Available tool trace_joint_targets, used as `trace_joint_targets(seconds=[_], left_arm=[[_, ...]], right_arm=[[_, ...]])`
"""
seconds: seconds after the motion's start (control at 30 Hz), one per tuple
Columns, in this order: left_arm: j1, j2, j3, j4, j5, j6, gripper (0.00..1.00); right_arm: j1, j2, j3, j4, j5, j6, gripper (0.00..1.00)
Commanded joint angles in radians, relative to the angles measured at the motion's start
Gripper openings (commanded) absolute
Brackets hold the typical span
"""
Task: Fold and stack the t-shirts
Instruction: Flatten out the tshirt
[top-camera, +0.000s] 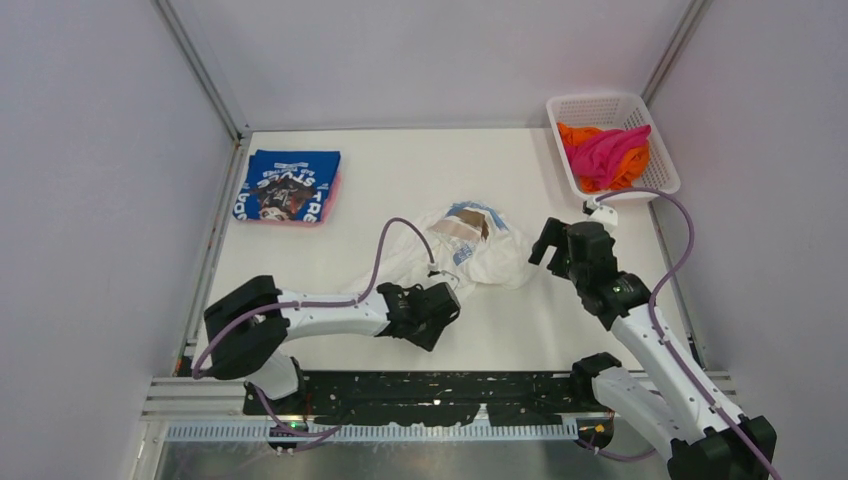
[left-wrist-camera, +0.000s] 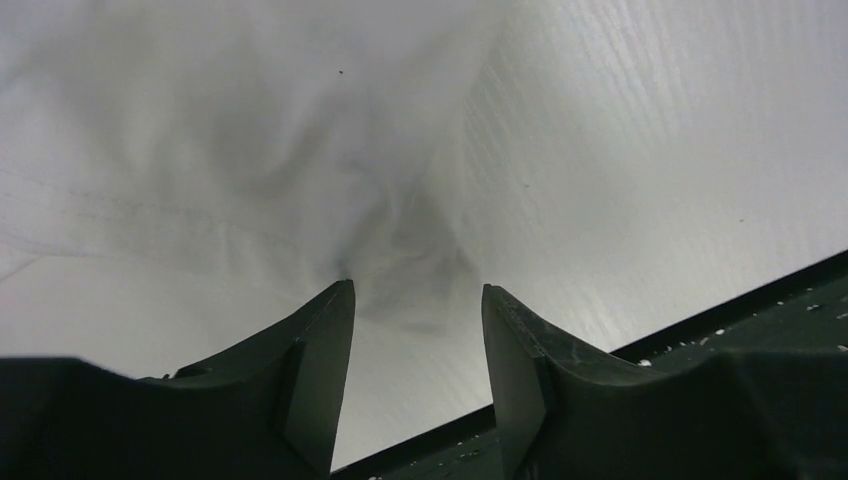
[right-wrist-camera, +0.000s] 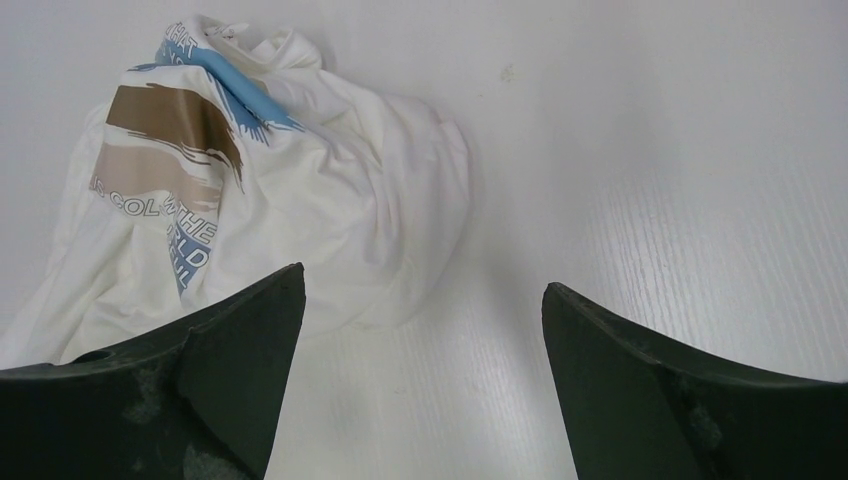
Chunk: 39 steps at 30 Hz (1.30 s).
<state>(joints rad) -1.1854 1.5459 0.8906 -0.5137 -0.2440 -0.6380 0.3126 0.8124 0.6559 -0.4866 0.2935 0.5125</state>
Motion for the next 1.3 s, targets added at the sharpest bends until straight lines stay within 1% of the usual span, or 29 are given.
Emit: trace_joint_targets(seconds=[0.0,0.07,0.13,0.17,0.27,0.33,0.4,0.5,0.6,0.67,0.73,0.77,0.83,0.87,1.03,1.17,1.27], left_arm=[[0.006,0.054,0.024,-0.009,-0.033,0.002,0.51],[0.013,0.087,0.015,0.005,-0.025,-0.004,0.49],[0.029,0.117,0.015,0.005,-0.026,-0.021,0.4],[0.038,0.128,0.009,0.01,-0.026,-0.028,0.34],[0.079,0.14,-0.017,0.049,-0.023,-0.043,0.01],[0.119,0.121,-0.031,0.051,-0.035,-0.061,0.0],[0.159,0.065,-0.062,0.048,-0.069,-0.087,0.0],[0.217,-0.08,-0.121,0.04,-0.141,-0.119,0.0],[0.262,-0.234,-0.167,0.009,-0.226,-0.13,0.0],[0.274,-0.318,-0.186,-0.014,-0.264,-0.12,0.0],[0.28,-0.39,-0.199,-0.036,-0.291,-0.107,0.0],[0.281,-0.416,-0.201,-0.041,-0.3,-0.102,0.0],[0.283,-0.455,-0.207,-0.051,-0.31,-0.096,0.0],[0.283,-0.471,-0.209,-0.055,-0.312,-0.097,0.0],[0.285,-0.521,-0.228,-0.052,-0.328,-0.093,0.0],[0.287,-0.525,-0.229,-0.057,-0.341,-0.096,0.0],[0.29,-0.528,-0.22,-0.065,-0.357,-0.097,0.0]], right_arm=[[-0.003,-0.031,-0.01,0.026,-0.014,0.013,0.95],[-0.003,-0.041,-0.014,0.022,-0.012,0.012,0.95],[-0.003,-0.05,-0.015,0.009,-0.01,0.011,0.95],[-0.002,-0.053,-0.015,0.003,-0.011,0.011,0.95],[-0.003,-0.072,-0.021,-0.004,-0.019,0.012,0.95],[-0.003,-0.08,-0.035,-0.006,-0.034,0.013,0.95],[-0.003,-0.083,-0.061,-0.01,-0.055,0.013,0.96],[-0.003,-0.072,-0.089,-0.009,-0.086,0.008,0.97],[-0.003,-0.027,-0.11,-0.01,-0.104,0.001,1.0],[-0.003,0.012,-0.125,0.009,-0.123,0.005,0.95],[-0.003,0.053,-0.144,0.074,-0.154,0.017,0.9],[-0.004,0.083,-0.15,0.095,-0.169,0.02,0.88],[-0.003,0.126,-0.167,0.163,-0.216,0.026,0.82],[-0.003,0.142,-0.17,0.196,-0.233,0.027,0.81],[-0.002,0.271,-0.173,0.303,-0.23,0.041,0.71],[-0.003,0.381,-0.175,0.401,-0.226,0.072,0.63],[-0.002,0.457,-0.175,0.505,-0.224,0.094,0.56]])
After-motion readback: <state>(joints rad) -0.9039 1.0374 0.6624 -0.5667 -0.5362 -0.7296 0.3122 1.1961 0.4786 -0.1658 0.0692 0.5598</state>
